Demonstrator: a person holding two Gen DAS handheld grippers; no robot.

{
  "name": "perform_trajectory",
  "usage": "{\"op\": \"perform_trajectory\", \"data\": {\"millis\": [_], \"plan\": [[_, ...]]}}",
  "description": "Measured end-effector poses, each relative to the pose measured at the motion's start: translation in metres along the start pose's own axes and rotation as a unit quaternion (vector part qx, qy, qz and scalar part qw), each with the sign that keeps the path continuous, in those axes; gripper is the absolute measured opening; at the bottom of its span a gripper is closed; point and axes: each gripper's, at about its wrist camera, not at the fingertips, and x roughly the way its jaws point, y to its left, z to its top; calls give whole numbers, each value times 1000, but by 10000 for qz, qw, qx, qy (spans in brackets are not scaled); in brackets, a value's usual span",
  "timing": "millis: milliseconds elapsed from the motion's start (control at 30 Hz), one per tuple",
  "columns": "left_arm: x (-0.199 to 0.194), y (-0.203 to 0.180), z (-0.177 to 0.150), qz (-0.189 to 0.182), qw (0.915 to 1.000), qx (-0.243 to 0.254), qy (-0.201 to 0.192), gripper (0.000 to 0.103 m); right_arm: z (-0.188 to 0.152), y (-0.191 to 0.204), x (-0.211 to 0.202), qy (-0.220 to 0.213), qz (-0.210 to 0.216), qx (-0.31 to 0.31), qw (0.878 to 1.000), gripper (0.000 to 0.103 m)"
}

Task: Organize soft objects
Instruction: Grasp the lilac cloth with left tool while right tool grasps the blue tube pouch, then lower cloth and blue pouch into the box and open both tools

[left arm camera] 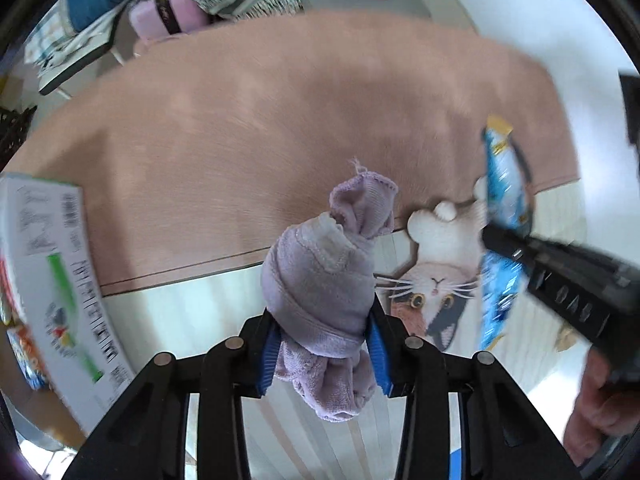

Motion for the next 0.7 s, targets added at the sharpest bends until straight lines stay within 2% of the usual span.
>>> {"op": "perform_trajectory", "data": {"millis": [233,433,567,700], "plan": [[-93,74,-37,-122,9970,-227,-723,35,-36,97,-62,-482,861,-411,9943,13],[-157,176,-77,33,9925,-593,-1066,35,-81,208,-83,-723,1238,-803,9864,13],[-164,242,-99,266,9899,-897,-1066,35,-98,272,-69,-693,1265,-946,9850,13],[-146,303,-112,421,9880,-1188,-889,35,-113,330,-44,-594,1057,-926,9883,13]]}}
